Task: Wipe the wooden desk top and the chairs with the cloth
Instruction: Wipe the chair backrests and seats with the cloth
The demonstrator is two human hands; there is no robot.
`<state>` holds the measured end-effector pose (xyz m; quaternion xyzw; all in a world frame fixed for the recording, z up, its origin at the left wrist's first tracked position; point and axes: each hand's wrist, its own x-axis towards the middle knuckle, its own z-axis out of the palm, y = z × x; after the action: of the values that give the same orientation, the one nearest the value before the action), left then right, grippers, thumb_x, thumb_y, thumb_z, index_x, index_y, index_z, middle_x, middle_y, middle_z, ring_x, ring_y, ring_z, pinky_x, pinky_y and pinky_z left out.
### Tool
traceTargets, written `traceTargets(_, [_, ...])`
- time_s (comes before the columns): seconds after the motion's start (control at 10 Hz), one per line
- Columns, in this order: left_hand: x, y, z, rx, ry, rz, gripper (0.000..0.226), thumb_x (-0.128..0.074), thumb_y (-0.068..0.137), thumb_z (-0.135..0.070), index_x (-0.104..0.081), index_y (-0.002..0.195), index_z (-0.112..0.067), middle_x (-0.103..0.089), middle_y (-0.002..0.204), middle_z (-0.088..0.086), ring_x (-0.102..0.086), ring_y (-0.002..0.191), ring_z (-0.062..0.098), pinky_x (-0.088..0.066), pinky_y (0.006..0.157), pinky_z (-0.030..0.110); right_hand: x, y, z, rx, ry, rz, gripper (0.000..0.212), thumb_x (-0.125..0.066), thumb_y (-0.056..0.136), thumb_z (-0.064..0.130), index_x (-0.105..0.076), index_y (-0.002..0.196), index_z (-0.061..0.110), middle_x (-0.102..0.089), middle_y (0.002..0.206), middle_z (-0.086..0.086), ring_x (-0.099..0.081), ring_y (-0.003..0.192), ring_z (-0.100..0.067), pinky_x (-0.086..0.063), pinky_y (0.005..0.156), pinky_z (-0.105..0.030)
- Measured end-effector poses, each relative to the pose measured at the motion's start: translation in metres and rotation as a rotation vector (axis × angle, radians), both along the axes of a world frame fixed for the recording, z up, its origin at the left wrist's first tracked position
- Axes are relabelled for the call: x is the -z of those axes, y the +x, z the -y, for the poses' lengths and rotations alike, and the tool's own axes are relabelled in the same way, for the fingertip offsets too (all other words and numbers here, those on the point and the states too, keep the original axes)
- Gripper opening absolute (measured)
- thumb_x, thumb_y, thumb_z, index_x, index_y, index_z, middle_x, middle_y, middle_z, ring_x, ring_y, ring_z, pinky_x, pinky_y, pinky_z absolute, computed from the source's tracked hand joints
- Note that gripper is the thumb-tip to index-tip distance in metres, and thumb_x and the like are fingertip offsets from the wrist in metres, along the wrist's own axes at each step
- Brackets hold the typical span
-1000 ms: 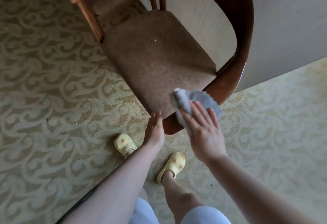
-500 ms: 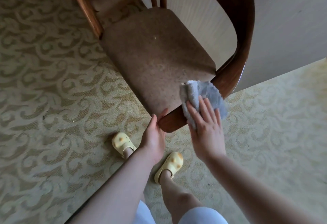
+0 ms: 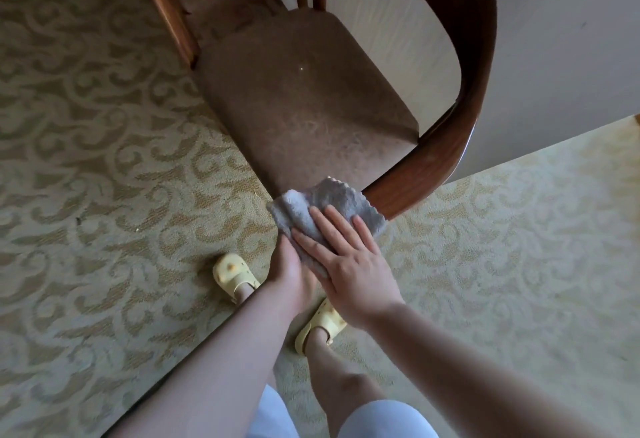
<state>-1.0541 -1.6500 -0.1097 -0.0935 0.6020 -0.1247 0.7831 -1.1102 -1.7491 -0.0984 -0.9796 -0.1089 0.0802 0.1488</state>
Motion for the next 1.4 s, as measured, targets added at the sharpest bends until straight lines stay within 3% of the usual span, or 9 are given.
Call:
traceTargets(0.1, [-0.001,-0.002,0.003,0.929,0.496,0.471,0.06,-0.017,0.101,-0.052,-0.048,0.137,-0.014,-0.045,0.146,0.008,-0.045,0.132,0.021,-0.037,0.104,0.033,0.001,0.036,0.031,0.156,-0.065,0.028,0.043,-0.044,0.1,0.037,-0.044,0.143,0.033,-0.034,0.155,0.003,-0.02,0.146,-0.017,-0.009,0.118,-0.042])
traceTargets(0.2, [0.0,0.002,0.01,1.034,0.658,0.51,0.054,-0.021,0.102,-0.05,-0.067,0.11,-0.024,-0.064,0.123,0.003,-0.058,0.114,0.018,-0.04,0.095,0.033,0.0,0.018,0.038,0.512,-0.033,0.062,0.045,-0.045,0.1,0.032,-0.041,0.145,0.03,-0.024,0.158,0.001,-0.01,0.148,-0.017,-0.007,0.12,-0.043])
traceTargets(0.4, [0.001,0.0,0.031,1.153,1.165,0.304,0.033,-0.036,0.099,-0.021,-0.064,0.086,-0.011,-0.065,0.1,0.007,-0.06,0.095,0.028,-0.048,0.088,0.037,0.002,0.015,0.044,0.003,0.035,-0.006,0.046,-0.033,0.101,0.042,-0.036,0.147,0.037,-0.024,0.158,0.009,-0.011,0.147,-0.011,-0.011,0.119,-0.042])
traceTargets(0.6, [-0.005,0.011,0.045,1.728,1.942,0.545,0.045,-0.03,0.092,-0.033,-0.072,0.095,-0.016,-0.069,0.102,0.008,-0.058,0.091,0.032,-0.044,0.078,0.038,0.006,0.004,0.054,0.52,0.071,0.069,0.048,-0.043,0.097,0.03,-0.041,0.145,0.03,-0.025,0.158,0.003,-0.01,0.148,-0.016,-0.008,0.12,-0.043])
traceTargets(0.8, [-0.014,0.044,0.077,2.147,1.656,0.518,0.047,-0.024,0.101,-0.032,-0.066,0.107,-0.011,-0.064,0.117,0.013,-0.055,0.109,0.032,-0.035,0.092,0.038,-0.001,0.057,0.105,0.22,-0.033,0.003,0.049,-0.027,0.097,0.044,-0.047,0.14,0.034,-0.035,0.154,0.006,-0.02,0.146,-0.014,-0.004,0.119,-0.036])
traceTargets(1.0, [-0.005,0.057,0.121,2.087,1.722,0.476,0.048,-0.025,0.099,-0.035,-0.068,0.108,-0.016,-0.066,0.116,0.008,-0.057,0.109,0.029,-0.041,0.095,0.038,0.002,0.037,0.086,0.518,0.081,-0.01,0.054,-0.032,0.092,0.033,-0.038,0.146,0.033,-0.019,0.159,0.008,-0.003,0.148,-0.011,-0.001,0.12,-0.04])
traceTargets(1.1, [-0.001,0.056,0.123,2.078,1.735,0.399,0.047,-0.027,0.096,-0.033,-0.069,0.106,-0.015,-0.067,0.112,0.009,-0.058,0.106,0.03,-0.041,0.095,0.041,-0.004,0.059,0.141,0.176,-0.045,-0.029,0.049,-0.028,0.099,0.041,-0.033,0.147,0.038,-0.018,0.159,0.01,-0.005,0.148,-0.011,-0.004,0.12,-0.042])
traceTargets(1.3, [-0.001,0.053,0.131,2.073,1.819,0.363,0.045,-0.027,0.094,-0.028,-0.068,0.102,-0.011,-0.065,0.11,0.012,-0.057,0.104,0.033,-0.041,0.089,0.04,0.009,0.06,0.139,0.611,0.069,0.071,0.046,-0.039,0.098,0.032,-0.042,0.144,0.033,-0.017,0.16,0.005,-0.003,0.149,-0.018,-0.004,0.12,-0.042])
traceTargets(1.4, [-0.005,0.056,0.133,2.115,1.803,0.323,0.047,-0.025,0.096,-0.028,-0.067,0.106,-0.011,-0.065,0.114,0.012,-0.057,0.107,0.034,-0.04,0.085,0.037,0.006,0.078,0.149,0.28,-0.01,0.029,0.046,-0.031,0.098,0.041,-0.047,0.14,0.034,-0.029,0.156,0.007,-0.011,0.148,-0.017,0.0,0.119,-0.041])
